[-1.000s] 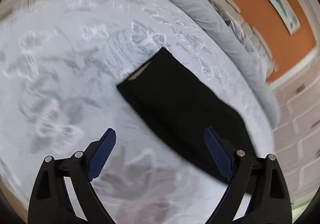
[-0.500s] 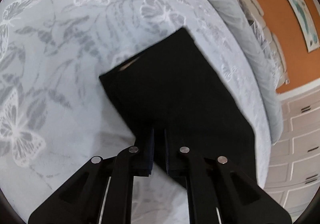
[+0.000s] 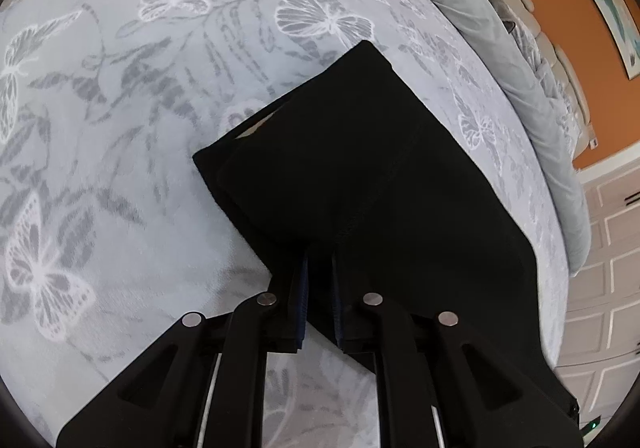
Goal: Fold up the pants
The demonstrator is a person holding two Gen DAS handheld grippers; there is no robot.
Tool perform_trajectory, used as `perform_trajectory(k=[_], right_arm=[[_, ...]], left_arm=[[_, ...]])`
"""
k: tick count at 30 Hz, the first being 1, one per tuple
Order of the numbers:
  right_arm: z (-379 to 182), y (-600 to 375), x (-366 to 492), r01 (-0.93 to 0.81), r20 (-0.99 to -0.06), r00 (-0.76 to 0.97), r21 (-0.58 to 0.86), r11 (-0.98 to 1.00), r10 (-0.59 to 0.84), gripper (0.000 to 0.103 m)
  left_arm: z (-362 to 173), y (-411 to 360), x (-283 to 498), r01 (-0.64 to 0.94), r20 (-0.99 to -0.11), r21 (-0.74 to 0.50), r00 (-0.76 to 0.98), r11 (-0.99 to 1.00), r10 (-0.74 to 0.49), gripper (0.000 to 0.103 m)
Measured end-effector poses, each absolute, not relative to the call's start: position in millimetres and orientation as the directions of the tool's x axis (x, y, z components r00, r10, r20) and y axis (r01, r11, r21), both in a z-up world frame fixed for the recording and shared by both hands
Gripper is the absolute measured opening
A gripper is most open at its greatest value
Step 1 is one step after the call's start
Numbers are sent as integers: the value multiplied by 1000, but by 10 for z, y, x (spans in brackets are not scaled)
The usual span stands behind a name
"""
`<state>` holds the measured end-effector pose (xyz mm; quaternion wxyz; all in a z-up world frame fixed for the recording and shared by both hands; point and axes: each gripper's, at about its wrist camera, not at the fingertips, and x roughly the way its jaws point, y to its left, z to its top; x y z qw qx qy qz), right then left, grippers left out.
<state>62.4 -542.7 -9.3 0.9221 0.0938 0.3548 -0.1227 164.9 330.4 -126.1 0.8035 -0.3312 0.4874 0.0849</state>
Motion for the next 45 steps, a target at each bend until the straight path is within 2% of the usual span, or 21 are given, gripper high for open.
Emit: perform_trajectory(k=[1,3,8,12,15,18,21,23,25,26,27,28,30,32,33,34,36,38,39,42,45], right_arm=[[-314,-5522,669,327,-740,645,41,944,-192,37],[-777,-5728,596,417,-839,480,-37,908,-255,37],[-769,-5690,-58,467,-776,609,182,866,-165,52],[-709,-5430,-149,384,-728,685,361,850,0,75],[-799,-5305,46,376,-745,666,392,839,50,80],[-933,-5385,201,515,-822,568,313,798,-44,80],[-943,-5574,233,596,-808,583,354,721,-86,81],[-885,-5563,405,588,-808,573,289,755,-138,81],[-860,-5477,629,522,-811,569,231,821,-134,77],[-886,-5451,780,492,-824,551,194,849,-131,69],[-929,-5439,892,477,-841,526,169,862,-126,27],[-981,-5481,1013,465,-862,496,165,870,-102,12],[-796,-5475,1079,439,-839,532,152,886,-119,7],[-459,-5480,1043,405,-764,625,137,904,-164,7],[-355,-5525,1042,398,-740,649,132,908,-177,8],[-388,-5586,1108,409,-750,625,77,909,-218,16],[-692,-5722,1267,453,-829,476,-54,890,-292,27],[-908,-5800,1175,508,-862,362,-138,850,-356,27],[-883,-5790,1041,523,-851,399,-96,847,-343,30],[-768,-5666,344,579,-788,534,77,812,-307,72],[-892,-5488,-150,560,-782,598,251,790,-175,75]], left_arm=[[-1257,3284,1654,-452,-843,-435,509,778,-175,11],[-1255,3265,1664,-447,-843,-429,511,785,-169,11],[-1268,3319,1661,-440,-834,-457,515,773,-200,13],[-1305,3363,1647,-455,-819,-501,525,736,-233,15],[-1316,3371,1631,-462,-810,-520,533,718,-244,16],[-1316,3382,1634,-466,-809,-529,528,710,-256,16],[-1313,3381,1643,-457,-814,-524,519,719,-263,16],[-1314,3368,1650,-452,-818,-514,514,729,-258,16],[-1308,3344,1651,-451,-822,-502,514,738,-245,16],[-1303,3330,1655,-448,-825,-493,513,746,-237,16],[-1296,3311,1655,-445,-828,-482,513,755,-227,16],[-1294,3303,1655,-443,-829,-478,513,758,-223,16],[-1293,3309,1659,-443,-830,-477,512,759,-222,16],[-1295,3305,1663,-442,-831,-478,507,759,-229,16],[-1293,3303,1671,-441,-833,-476,503,761,-230,17],[-1293,3306,1678,-439,-834,-474,502,764,-229,17],[-1292,3289,1692,-433,-832,-472,507,768,-226,21],[-1289,3277,1679,-421,-820,-488,521,765,-237,30],[-1283,3263,1672,-412,-815,-493,527,766,-241,35],[-1255,3187,1703,-375,-811,-486,530,789,-248,49],[-1238,3126,1743,-367,-806,-485,538,794,-244,66]])
